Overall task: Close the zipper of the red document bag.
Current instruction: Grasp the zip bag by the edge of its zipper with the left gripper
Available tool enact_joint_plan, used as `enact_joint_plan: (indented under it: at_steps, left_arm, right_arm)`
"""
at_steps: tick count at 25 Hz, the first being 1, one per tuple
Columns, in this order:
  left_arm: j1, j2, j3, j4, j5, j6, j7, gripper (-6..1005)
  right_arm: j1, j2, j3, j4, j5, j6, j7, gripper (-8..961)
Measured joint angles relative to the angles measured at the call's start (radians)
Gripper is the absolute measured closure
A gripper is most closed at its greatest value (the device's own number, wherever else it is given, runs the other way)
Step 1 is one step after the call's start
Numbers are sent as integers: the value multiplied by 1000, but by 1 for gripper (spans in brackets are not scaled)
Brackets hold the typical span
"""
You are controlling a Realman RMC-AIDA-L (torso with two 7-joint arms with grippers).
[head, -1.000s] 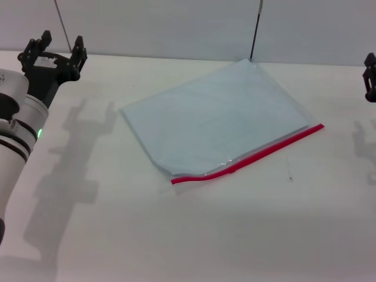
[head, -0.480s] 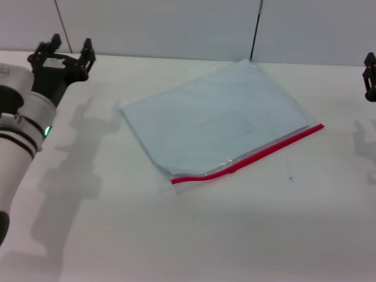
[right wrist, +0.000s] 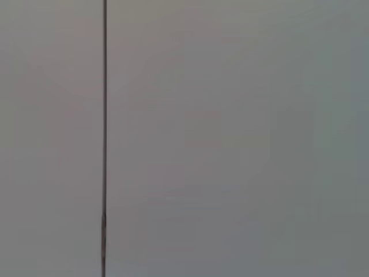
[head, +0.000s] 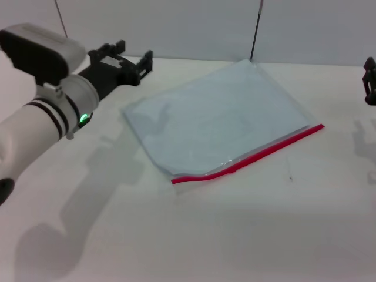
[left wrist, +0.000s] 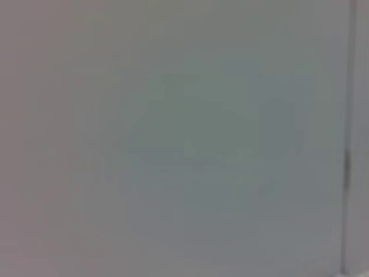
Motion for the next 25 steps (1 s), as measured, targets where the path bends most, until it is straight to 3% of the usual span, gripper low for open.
enact_joint_plan:
  at_steps: [7,16,25]
  left_arm:
    - [44,17,-4,222,142,-253,4,335]
    - [59,34,1,460,164,-574,58,336]
    - [34,7,-9,640,129,-926,219,336]
  right_arm:
    - [1,-1,0,-2,0,27,0,611]
    - [5,-2,3,-1,6,51,0,612]
    - [10,-3,3,-1,18,52,0,613]
